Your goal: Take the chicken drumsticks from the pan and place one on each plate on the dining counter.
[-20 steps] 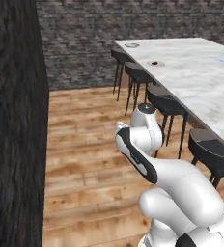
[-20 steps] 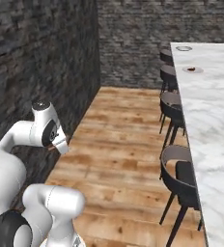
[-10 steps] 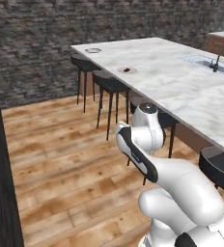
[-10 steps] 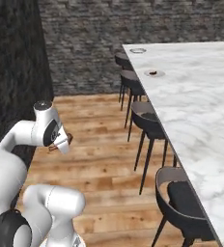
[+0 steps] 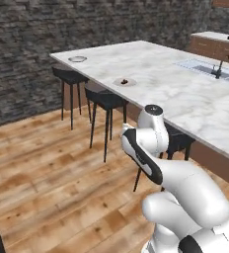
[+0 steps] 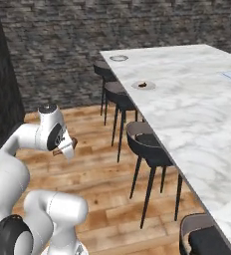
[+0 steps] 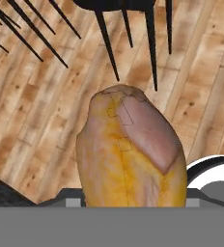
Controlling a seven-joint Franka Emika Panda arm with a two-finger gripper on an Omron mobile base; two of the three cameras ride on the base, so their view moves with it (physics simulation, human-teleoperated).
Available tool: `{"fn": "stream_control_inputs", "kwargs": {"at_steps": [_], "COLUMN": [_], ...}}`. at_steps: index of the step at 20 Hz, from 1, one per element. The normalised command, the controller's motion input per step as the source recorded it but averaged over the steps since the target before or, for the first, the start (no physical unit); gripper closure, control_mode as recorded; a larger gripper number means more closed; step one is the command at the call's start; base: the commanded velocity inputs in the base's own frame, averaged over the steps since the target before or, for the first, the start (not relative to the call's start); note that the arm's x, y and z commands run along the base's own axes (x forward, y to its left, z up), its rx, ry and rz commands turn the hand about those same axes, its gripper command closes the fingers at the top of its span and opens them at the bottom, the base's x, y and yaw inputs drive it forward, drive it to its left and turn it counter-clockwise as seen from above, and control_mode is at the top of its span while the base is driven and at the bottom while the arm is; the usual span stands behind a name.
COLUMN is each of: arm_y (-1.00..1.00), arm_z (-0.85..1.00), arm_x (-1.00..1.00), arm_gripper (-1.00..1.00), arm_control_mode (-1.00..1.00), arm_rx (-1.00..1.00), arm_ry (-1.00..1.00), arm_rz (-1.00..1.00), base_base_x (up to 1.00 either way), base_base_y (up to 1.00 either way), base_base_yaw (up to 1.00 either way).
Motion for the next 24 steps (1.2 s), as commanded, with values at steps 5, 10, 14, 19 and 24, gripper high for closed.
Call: {"fn": "stream_control_inputs", "kwargs": {"at_steps": [5, 10, 14, 19, 24], "arm_y": [0.0, 0.0, 0.0, 0.0, 0.0], "arm_z": [0.0, 0.0, 0.0, 0.0, 0.0], "arm_x": [0.0, 0.0, 0.0, 0.0, 0.0], "arm_gripper": [1.0, 1.0, 1.0, 1.0, 1.0], "arm_control_mode": [1.0, 1.0, 1.0, 1.0, 1.0], "arm_rx": [0.0, 0.0, 0.0, 0.0, 0.0], "arm_ry": [0.0, 0.0, 0.0, 0.0, 0.0], "arm_rz": [0.0, 0.0, 0.0, 0.0, 0.0], "base_base_x": [0.86, 0.85, 0.85, 0.86, 0.86], "base_base_y": [0.77, 0.79, 0.79, 0.77, 0.76], "base_base_yaw": [-0.19, -0.16, -0.17, -0.18, -0.2]}}
